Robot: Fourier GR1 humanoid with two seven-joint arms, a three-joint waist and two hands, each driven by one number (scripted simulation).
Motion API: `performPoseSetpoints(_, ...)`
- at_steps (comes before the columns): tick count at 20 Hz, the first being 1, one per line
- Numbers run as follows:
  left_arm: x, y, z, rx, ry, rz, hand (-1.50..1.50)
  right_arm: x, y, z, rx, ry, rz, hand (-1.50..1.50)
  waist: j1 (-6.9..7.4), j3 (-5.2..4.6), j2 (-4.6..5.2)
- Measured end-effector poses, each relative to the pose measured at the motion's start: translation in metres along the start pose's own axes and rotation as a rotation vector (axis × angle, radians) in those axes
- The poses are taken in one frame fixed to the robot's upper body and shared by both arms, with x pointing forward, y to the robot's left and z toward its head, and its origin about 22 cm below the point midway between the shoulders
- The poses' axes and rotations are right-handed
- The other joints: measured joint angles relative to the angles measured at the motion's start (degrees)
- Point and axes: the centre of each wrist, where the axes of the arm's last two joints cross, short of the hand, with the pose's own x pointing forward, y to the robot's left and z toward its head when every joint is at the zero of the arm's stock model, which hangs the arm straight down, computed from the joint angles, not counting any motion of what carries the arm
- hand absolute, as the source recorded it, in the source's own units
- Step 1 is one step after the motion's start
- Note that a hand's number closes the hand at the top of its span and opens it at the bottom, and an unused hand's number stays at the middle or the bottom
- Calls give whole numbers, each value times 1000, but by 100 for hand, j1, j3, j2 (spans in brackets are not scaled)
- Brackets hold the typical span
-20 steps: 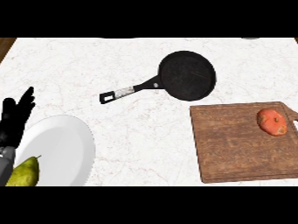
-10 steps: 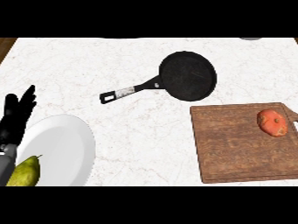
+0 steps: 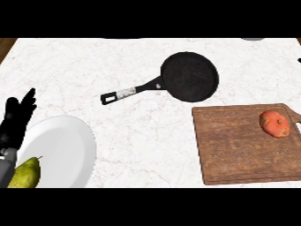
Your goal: Pick the squash from the cutting board and place it in the pan
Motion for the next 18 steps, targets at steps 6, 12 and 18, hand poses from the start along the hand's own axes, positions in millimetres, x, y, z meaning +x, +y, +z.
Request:
performPoseSetpoints(6,3,7,0,8,7,8,0,2,33,-23,134,51,123,-150,-58,0,-10)
performPoseSetpoints(12,-1,8,8,9,10,10,0,-5,50,-29,179,89,165,-150,-88,0,-17)
performPoseSetpoints(18,0,7,7,9,9,10,0,-15,80,-43,188,131,225,-150,-98,0,-15)
